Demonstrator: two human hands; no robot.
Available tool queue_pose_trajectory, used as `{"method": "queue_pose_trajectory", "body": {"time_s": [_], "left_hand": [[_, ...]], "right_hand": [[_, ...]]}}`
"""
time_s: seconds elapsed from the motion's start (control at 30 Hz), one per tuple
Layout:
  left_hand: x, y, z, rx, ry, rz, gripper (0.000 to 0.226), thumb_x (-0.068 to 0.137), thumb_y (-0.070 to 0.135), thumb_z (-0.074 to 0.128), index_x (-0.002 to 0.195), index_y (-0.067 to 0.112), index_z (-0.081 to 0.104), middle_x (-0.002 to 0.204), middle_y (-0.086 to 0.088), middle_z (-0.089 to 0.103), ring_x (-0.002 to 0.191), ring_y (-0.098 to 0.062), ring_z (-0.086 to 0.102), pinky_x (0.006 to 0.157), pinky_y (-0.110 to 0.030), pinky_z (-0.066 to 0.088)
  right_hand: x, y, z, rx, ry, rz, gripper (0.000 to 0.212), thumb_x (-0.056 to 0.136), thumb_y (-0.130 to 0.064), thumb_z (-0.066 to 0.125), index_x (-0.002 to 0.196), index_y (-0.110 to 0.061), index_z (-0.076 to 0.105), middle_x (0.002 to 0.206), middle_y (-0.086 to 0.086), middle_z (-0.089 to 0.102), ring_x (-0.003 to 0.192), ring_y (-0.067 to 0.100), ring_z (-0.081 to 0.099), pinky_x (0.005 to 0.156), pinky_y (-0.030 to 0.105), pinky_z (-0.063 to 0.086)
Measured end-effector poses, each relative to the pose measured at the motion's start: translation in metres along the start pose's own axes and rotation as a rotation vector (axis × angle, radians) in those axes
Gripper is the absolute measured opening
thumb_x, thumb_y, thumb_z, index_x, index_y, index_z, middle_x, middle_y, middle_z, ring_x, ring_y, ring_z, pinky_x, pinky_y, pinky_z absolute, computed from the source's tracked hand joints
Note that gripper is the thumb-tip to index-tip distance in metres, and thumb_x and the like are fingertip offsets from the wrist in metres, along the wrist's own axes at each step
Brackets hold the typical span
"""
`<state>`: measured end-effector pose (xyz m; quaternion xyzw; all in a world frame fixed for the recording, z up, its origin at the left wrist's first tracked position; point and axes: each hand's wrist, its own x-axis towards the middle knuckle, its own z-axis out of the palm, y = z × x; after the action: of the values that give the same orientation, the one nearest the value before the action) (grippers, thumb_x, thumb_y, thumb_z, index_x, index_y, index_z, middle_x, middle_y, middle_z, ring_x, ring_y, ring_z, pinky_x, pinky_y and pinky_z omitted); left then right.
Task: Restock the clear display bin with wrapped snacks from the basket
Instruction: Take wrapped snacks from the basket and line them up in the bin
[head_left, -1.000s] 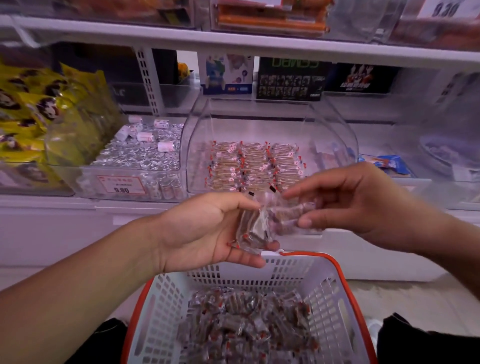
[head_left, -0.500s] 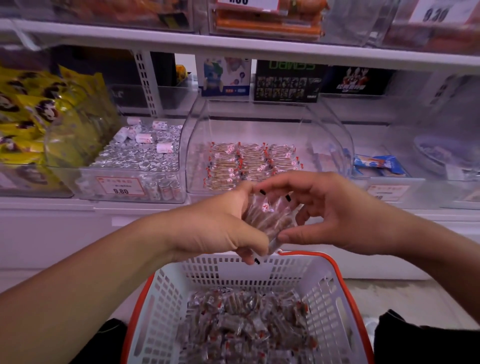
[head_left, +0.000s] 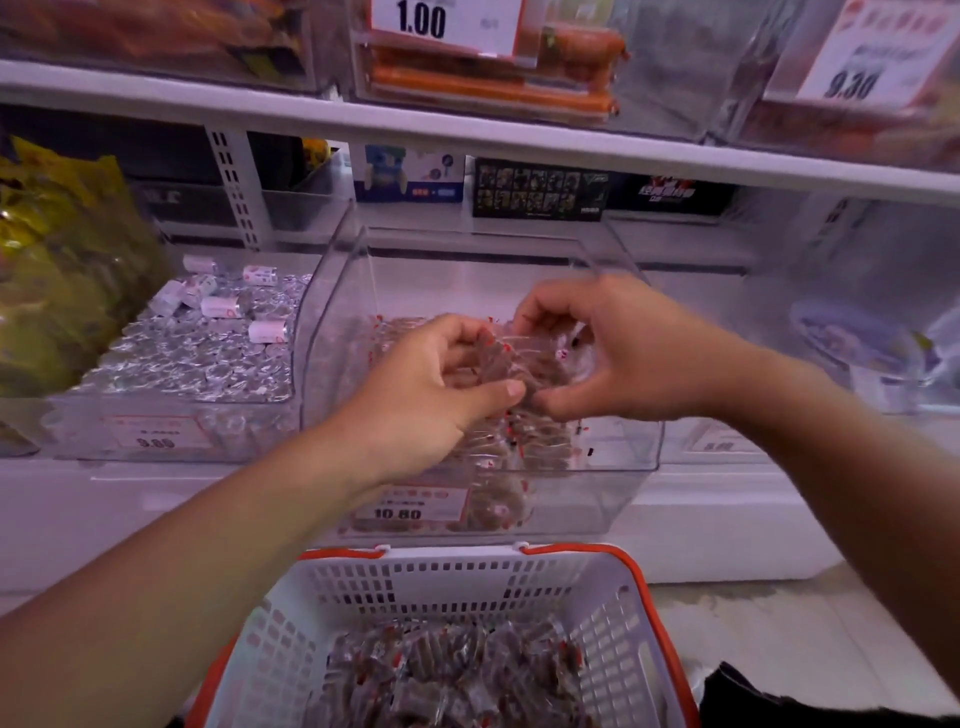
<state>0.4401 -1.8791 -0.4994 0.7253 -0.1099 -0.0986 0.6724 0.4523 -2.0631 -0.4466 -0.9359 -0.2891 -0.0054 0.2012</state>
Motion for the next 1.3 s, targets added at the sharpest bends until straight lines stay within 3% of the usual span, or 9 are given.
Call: {"method": "queue_pose_trajectory", "body": {"time_s": [0.1, 0.17, 0.27, 0.43, 0.57, 0.77, 0.93, 1.1, 1.3], "left_hand": [[0.01, -0.013, -0.003, 0.089, -0.077, -0.03, 0.029, 0.083, 0.005, 0.074, 0.107, 0.013, 0.062, 0.094, 0.003, 0.076, 0.089, -0.009, 0.071, 0.084, -0.022, 0.056], [0.012, -0.017, -0.008, 0.183, -0.165, -0.018, 0.033, 0.082, 0.027, 0.075, 0.111, 0.021, 0.061, 0.096, 0.01, 0.074, 0.092, -0.002, 0.07, 0.082, -0.019, 0.055], [0.015, -0.023, -0.022, 0.657, -0.204, 0.136, 0.048, 0.08, 0.063, 0.058, 0.12, 0.035, 0.058, 0.106, 0.02, 0.067, 0.096, 0.006, 0.062, 0.081, -0.023, 0.051], [0.018, -0.029, -0.034, 0.877, -0.196, 0.164, 0.02, 0.09, 0.046, 0.057, 0.103, 0.033, 0.065, 0.088, 0.018, 0.066, 0.081, 0.003, 0.06, 0.073, -0.031, 0.051], [0.02, -0.033, -0.03, 0.864, -0.199, 0.143, 0.013, 0.092, 0.038, 0.058, 0.1, 0.032, 0.065, 0.084, 0.018, 0.066, 0.081, 0.002, 0.059, 0.074, -0.029, 0.05], [0.019, -0.03, -0.029, 0.841, -0.196, 0.142, 0.019, 0.091, 0.043, 0.05, 0.098, 0.033, 0.066, 0.081, 0.017, 0.066, 0.078, 0.001, 0.06, 0.074, -0.031, 0.05], [0.014, -0.029, -0.024, 0.852, -0.218, 0.144, 0.024, 0.089, 0.05, 0.047, 0.097, 0.035, 0.064, 0.081, 0.018, 0.066, 0.079, 0.001, 0.06, 0.075, -0.031, 0.05], [0.015, -0.035, -0.027, 0.86, -0.191, 0.159, 0.014, 0.093, 0.046, 0.053, 0.099, 0.037, 0.063, 0.081, 0.019, 0.065, 0.078, 0.001, 0.06, 0.073, -0.031, 0.051], [0.014, -0.032, -0.026, 0.813, -0.157, 0.281, 0.011, 0.094, 0.034, 0.058, 0.088, 0.03, 0.066, 0.07, 0.013, 0.065, 0.068, -0.002, 0.061, 0.064, -0.033, 0.05]], "right_hand": [[0.004, 0.01, 0.003, 0.008, -0.076, 0.023, 0.036, 0.064, -0.034, 0.085, 0.094, -0.025, 0.066, 0.081, -0.012, 0.068, 0.077, 0.005, 0.063, 0.073, 0.033, 0.052], [0.006, 0.014, 0.003, -0.072, -0.152, 0.019, 0.032, 0.062, -0.037, 0.081, 0.087, -0.027, 0.063, 0.076, -0.012, 0.065, 0.074, 0.004, 0.06, 0.071, 0.033, 0.051], [0.007, 0.015, 0.005, -0.285, -0.324, 0.043, 0.038, 0.059, -0.045, 0.076, 0.087, -0.03, 0.054, 0.083, -0.014, 0.056, 0.081, 0.01, 0.053, 0.074, 0.033, 0.05], [0.01, 0.014, 0.015, -0.463, -0.498, 0.078, 0.046, 0.067, -0.054, 0.074, 0.101, -0.03, 0.055, 0.083, -0.01, 0.041, 0.097, 0.019, 0.057, 0.075, 0.032, 0.049], [0.019, 0.016, 0.031, -0.449, -0.511, 0.109, 0.041, 0.068, -0.05, 0.077, 0.09, -0.03, 0.048, 0.073, -0.009, 0.031, 0.085, 0.021, 0.052, 0.067, 0.027, 0.036], [0.018, 0.024, 0.053, -0.485, -0.336, 0.07, 0.044, 0.069, -0.032, 0.076, 0.086, -0.03, 0.036, 0.101, 0.001, 0.058, 0.099, 0.026, 0.062, 0.069, 0.028, 0.034], [0.018, 0.029, 0.061, -0.528, -0.252, 0.122, 0.048, 0.068, -0.032, 0.077, 0.087, -0.033, 0.033, 0.105, 0.001, 0.059, 0.098, 0.025, 0.064, 0.067, 0.027, 0.033], [0.018, 0.033, 0.059, -0.491, -0.275, 0.158, 0.045, 0.069, -0.032, 0.08, 0.104, -0.03, 0.052, 0.112, 0.002, 0.058, 0.103, 0.026, 0.061, 0.07, 0.027, 0.032], [0.025, 0.026, 0.041, -0.351, -0.303, 0.178, 0.029, 0.072, -0.022, 0.081, 0.084, -0.03, 0.056, 0.091, -0.005, 0.061, 0.09, 0.017, 0.062, 0.071, 0.026, 0.043]]}}
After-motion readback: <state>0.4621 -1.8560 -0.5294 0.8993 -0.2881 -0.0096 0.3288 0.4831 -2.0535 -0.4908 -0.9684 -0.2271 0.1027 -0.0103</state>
